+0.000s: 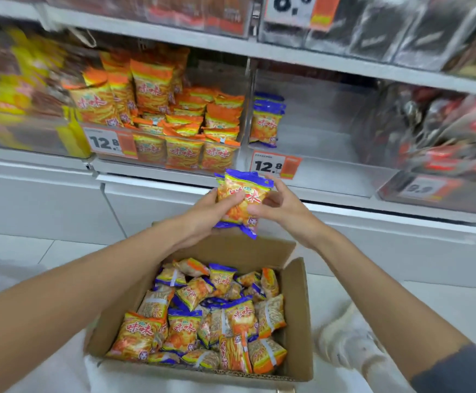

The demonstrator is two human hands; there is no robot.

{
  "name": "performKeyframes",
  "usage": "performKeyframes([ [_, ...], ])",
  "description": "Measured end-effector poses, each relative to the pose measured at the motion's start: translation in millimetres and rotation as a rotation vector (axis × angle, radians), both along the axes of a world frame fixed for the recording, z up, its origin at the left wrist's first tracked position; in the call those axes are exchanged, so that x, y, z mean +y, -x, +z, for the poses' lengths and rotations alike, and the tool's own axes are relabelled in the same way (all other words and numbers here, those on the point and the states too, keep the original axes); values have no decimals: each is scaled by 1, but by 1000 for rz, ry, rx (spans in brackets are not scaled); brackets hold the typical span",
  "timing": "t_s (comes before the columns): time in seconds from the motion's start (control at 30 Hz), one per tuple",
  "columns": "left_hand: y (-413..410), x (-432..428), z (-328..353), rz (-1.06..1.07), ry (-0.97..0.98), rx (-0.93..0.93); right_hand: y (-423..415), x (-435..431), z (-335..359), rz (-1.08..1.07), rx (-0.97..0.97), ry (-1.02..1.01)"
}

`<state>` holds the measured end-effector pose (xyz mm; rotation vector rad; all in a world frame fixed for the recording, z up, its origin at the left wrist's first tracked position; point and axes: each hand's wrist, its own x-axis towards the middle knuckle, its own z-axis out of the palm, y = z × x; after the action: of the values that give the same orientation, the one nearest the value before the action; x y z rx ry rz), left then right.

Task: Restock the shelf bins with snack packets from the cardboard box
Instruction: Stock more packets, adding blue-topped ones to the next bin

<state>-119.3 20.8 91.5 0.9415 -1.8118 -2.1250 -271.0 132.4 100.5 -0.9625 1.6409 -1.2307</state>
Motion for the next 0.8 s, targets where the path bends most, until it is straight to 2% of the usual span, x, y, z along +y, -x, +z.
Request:
performKeyframes([
  [0.1, 24, -7, 44, -82, 181, 46, 12, -7, 29, 33, 5, 82],
  [0.2, 50, -24, 80, -140, 376, 12, 36, -20, 56, -75, -3, 160],
  [0.27, 66, -42, 90, -54, 466, 39, 61, -33, 66, -176, 1, 188],
  [0.33, 81, -67, 88, 101, 640, 20, 89, -47, 71, -237, 39, 179],
  [0.4, 90, -91, 78, 140, 798, -78, 115, -65, 71, -275, 103, 133],
  [0.47, 95, -108, 66, 73, 868, -132, 136, -86, 64, -260, 128, 55],
  [0.57, 96, -117, 54, 18, 895, -134, 149, -118, 45, -98, 194, -130],
  [0.67, 96, -120, 46, 28, 963, -134, 151, -135, 26, 36, 350, -323],
  [0.8, 98, -119, 44, 37, 1035, -131, 153, -144, 21, -25, 275, -327],
])
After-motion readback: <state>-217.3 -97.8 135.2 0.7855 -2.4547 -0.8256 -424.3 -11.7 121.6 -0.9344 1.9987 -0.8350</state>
